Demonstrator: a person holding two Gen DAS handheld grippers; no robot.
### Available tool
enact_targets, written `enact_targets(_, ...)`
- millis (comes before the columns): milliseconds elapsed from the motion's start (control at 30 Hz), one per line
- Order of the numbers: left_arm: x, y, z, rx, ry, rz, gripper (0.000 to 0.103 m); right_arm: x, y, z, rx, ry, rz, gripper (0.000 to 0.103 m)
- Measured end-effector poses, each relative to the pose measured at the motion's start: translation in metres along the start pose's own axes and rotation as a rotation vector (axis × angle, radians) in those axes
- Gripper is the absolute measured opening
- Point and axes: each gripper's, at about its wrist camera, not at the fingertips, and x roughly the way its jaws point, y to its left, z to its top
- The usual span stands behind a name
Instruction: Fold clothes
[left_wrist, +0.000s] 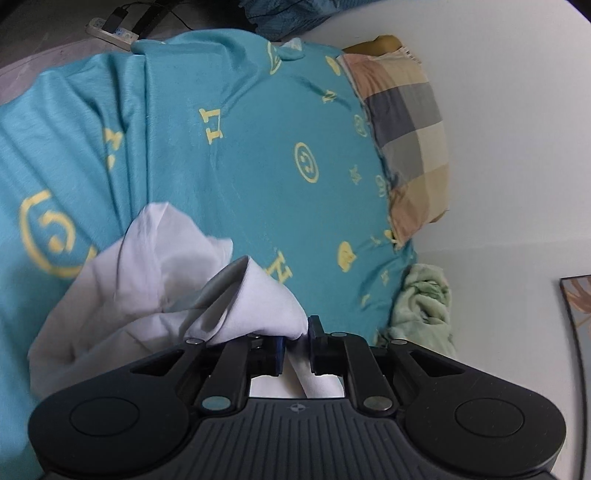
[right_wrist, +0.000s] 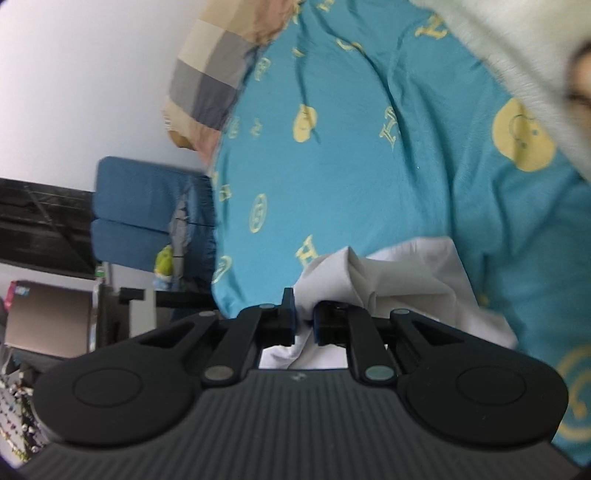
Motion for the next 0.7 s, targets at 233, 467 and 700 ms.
enact_targets(233,0.053,0.020,0.027,0.043,0.033,0.058,0.015,0.054,-0.031,0.012,-0.010,0.061,-0.037,0.013)
enact_targets(467,0.042,-0.004,0.017,0.251,0.000,0.056,0.059,0.042,-0.014,0.006,-0.178,0.059,0.055,0.066)
enact_targets(700,0.035,-0.044,-0.018,0.675,-0.110,0.195,0.072,0.028,0.030,-0.018,-0.593,-0.055,-0.007,0.068)
